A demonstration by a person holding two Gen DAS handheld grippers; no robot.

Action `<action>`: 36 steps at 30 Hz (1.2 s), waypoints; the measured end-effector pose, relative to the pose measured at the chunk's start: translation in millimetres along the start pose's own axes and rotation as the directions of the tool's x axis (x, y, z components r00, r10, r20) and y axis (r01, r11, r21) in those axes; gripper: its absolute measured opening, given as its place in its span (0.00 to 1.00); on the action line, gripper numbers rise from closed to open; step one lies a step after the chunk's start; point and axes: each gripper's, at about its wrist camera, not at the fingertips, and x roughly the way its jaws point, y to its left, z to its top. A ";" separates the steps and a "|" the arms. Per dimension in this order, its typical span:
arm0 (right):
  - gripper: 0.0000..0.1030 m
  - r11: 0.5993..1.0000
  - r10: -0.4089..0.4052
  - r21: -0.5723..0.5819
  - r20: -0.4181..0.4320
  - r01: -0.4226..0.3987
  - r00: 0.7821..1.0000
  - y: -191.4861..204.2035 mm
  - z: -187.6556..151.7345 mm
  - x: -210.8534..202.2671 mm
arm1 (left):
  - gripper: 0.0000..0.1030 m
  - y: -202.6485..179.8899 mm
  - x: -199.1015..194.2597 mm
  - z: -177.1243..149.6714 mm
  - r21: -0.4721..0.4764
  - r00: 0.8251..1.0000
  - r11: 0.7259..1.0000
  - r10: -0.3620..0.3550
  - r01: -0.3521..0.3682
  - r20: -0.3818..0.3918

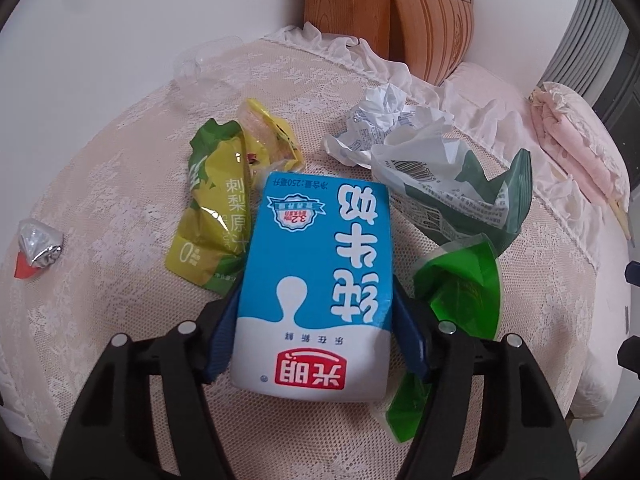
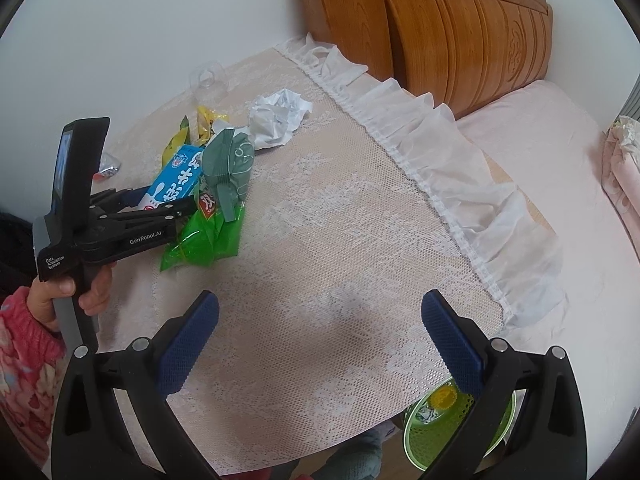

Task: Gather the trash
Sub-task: 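Grasp the white milk carton with the left tool while the right tool grasps the green wrapper, then carry the milk carton and green-white bag toward the green wastebasket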

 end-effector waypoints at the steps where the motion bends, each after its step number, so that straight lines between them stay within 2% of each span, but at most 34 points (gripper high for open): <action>1: 0.98 1.000 0.004 -0.002 0.001 -0.004 1.000 0.1 0.6 0.4 | 0.62 0.8 -3.3 -1.2 -0.009 1.000 1.000 0.001 -0.001 0.009; 7: 0.98 0.997 0.075 -0.037 0.040 -0.073 0.996 10.7 16.3 0.8 | 0.62 6.4 -31.2 -11.2 -0.089 0.998 0.996 0.012 -0.006 0.069; 11: 0.98 0.990 0.140 -0.040 0.067 -0.138 0.988 22.7 41.1 5.3 | 0.62 12.8 -52.7 -21.0 -0.148 0.994 0.989 0.037 -0.021 0.101; 15: 0.98 0.982 0.189 -0.003 0.049 -0.189 0.981 37.0 71.3 30.1 | 0.62 19.3 -69.2 -33.1 -0.203 0.991 0.978 0.073 -0.048 0.115; 18: 0.98 0.982 0.183 0.031 0.020 -0.184 0.983 47.1 89.3 57.3 | 0.62 23.1 -78.0 -43.8 -0.228 0.989 0.971 0.097 -0.069 0.114; 21: 0.97 0.985 0.166 0.055 -0.012 -0.165 0.986 53.7 102.2 82.5 | 0.62 26.7 -83.3 -54.2 -0.248 0.991 0.967 0.079 -0.051 0.104; 23: 0.87 0.985 0.162 0.062 -0.045 -0.159 0.986 57.0 106.5 94.7 | 0.62 28.1 -85.7 -60.7 -0.258 0.992 0.965 0.075 -0.048 0.097; 25: 0.62 0.983 0.178 0.067 -0.080 -0.173 0.981 58.7 109.1 106.0 | 0.62 29.9 -87.2 -64.7 -0.263 0.993 0.963 0.080 -0.054 0.091; 27: 0.50 0.977 0.204 0.082 -0.097 -0.196 0.974 58.4 110.1 111.8 | 0.62 31.3 -88.2 -67.6 -0.266 0.993 0.962 0.086 -0.061 0.086; 36: 0.47 0.956 0.281 0.095 -0.036 -0.277 0.959 51.1 108.7 91.4 | 0.62 21.5 -99.1 -67.9 -0.260 0.990 0.963 0.100 -0.071 0.098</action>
